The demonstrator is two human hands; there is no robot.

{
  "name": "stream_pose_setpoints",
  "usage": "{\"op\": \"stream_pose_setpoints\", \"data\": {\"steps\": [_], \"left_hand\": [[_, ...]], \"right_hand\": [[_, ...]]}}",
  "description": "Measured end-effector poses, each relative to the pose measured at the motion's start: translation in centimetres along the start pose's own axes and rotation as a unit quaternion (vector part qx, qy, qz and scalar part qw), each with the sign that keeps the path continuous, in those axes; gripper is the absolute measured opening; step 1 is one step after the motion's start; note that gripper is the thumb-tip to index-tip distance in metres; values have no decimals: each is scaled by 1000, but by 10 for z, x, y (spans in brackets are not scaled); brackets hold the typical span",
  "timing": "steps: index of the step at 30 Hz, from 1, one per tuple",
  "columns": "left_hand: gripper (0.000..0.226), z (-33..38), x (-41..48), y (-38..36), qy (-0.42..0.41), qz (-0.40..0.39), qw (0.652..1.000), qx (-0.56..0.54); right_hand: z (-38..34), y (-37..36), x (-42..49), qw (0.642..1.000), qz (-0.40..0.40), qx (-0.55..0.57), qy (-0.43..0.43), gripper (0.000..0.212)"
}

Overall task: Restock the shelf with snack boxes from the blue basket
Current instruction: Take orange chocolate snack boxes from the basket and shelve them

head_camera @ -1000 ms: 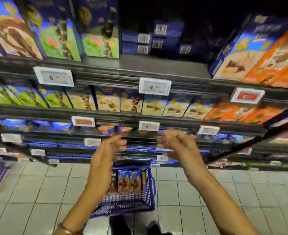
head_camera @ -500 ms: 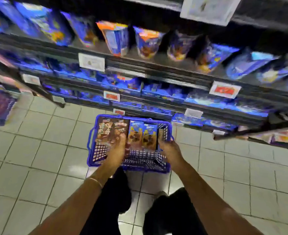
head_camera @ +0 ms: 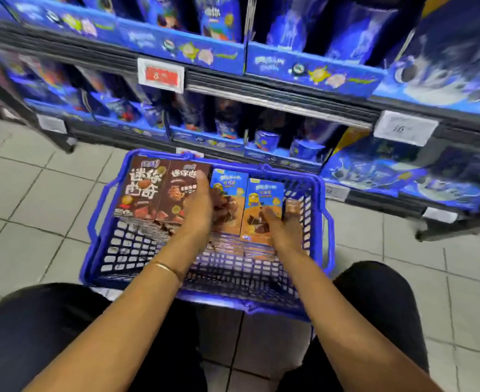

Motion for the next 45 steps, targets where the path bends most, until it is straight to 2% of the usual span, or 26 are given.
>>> {"op": "stream_pose_setpoints", "data": {"steps": [2,5,9,13,17,22,24,26,28,31,33,35,38,42,45], "left_hand": [[67,0,1,-6,7,-3,1000,-2],[70,1,-10,-7,23,-5,1000,14],[69,8,-17,-7,7,-29,999,42],[70,16,-19,-9,-15,-53,995,83],[62,24,-26,-18,-14,-107,987,116],[57,32,-41,-36,-17,-197,979,47],[54,36,-40,-35,-15,-175,984,13],[46,37,-35,-27,-2,-134,991,-13],[40,38,-28,-19,9,-104,994,-33],[42,41,-23,-16,19,-96,993,-70],[46,44,-24,-18,14,-94,992,-79],[50,48,-25,-20,5,-96,992,-78],[52,51,-27,-21,5,-98,992,-73],[49,56,-29,-21,8,-97,993,-67],[46,61,-29,-20,0,-87,995,-58]], "right_hand": [[-1,-3,-2,999,-17,-26,23,14],[-6,2,-7,999,-16,4,37,4],[-9,17,-8,999,5,-12,32,11],[-20,32,-17,998,-6,41,46,16],[-52,35,-41,990,-67,91,86,14],[-85,14,-68,976,-155,68,138,18],[-86,9,-68,979,-146,37,134,30],[-77,11,-57,986,-126,30,108,32],[-59,17,-37,993,-87,39,75,29],[-27,23,-13,997,-22,-47,65,23],[-9,15,1,992,-29,-101,69,14],[12,5,12,987,-42,-147,37,27],[25,-2,19,975,-3,-219,20,49],[22,-8,16,980,40,-193,38,46],[22,-9,15,989,44,-132,47,35]]}}
Point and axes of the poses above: each hand's wrist, its own x-axis towards the middle knuckle, its own y-axis out of the back of the hand, z = x × y, the point moved 6 cm from there along x, towards the middle knuckle, and after that the axes turned 6 degrees about -y, right-handed, at the moved point
